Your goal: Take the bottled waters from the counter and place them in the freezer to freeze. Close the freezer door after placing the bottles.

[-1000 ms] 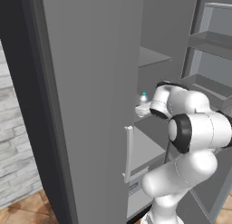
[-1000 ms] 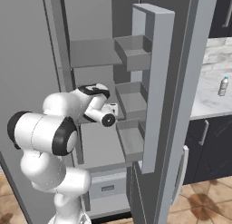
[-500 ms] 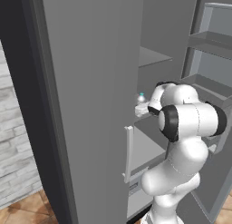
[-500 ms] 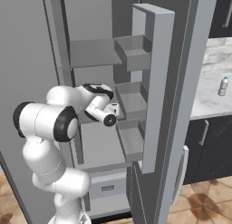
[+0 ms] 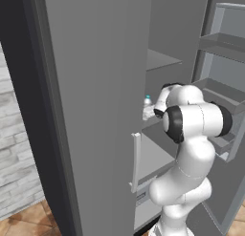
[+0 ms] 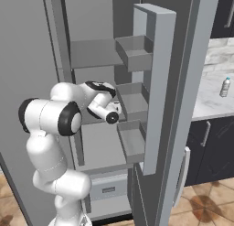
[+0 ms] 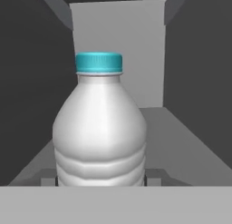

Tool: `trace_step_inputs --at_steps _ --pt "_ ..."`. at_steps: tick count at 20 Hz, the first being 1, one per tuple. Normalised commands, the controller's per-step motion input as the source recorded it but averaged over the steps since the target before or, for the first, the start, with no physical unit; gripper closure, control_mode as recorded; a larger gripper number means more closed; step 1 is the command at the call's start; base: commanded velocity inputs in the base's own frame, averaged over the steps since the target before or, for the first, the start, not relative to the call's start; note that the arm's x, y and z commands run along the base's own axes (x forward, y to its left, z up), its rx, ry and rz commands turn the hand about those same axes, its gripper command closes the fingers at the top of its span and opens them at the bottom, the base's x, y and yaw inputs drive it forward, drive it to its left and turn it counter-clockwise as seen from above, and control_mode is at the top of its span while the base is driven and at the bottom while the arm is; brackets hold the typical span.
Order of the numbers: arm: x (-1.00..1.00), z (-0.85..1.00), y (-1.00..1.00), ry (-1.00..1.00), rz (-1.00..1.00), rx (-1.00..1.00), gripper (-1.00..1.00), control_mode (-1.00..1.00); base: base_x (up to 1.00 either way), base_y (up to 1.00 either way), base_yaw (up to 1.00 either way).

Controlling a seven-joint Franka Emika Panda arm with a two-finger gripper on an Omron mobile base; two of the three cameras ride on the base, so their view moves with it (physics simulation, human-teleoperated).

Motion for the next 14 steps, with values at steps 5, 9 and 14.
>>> trace_step_inputs --at_steps 5,9,14 --pt "0.28 -0.13 0.0 0.0 0.0 0.0 1.0 -1.0 0.0 0.0 0.0" --pt "0.34 -0.11 0.0 0.0 0.0 0.0 1.0 -1.0 0.0 0.0 0.0" --pt "0.25 -0.25 0.0 0.0 0.0 -0.01 1.0 -1.0 0.0 0.0 0.0"
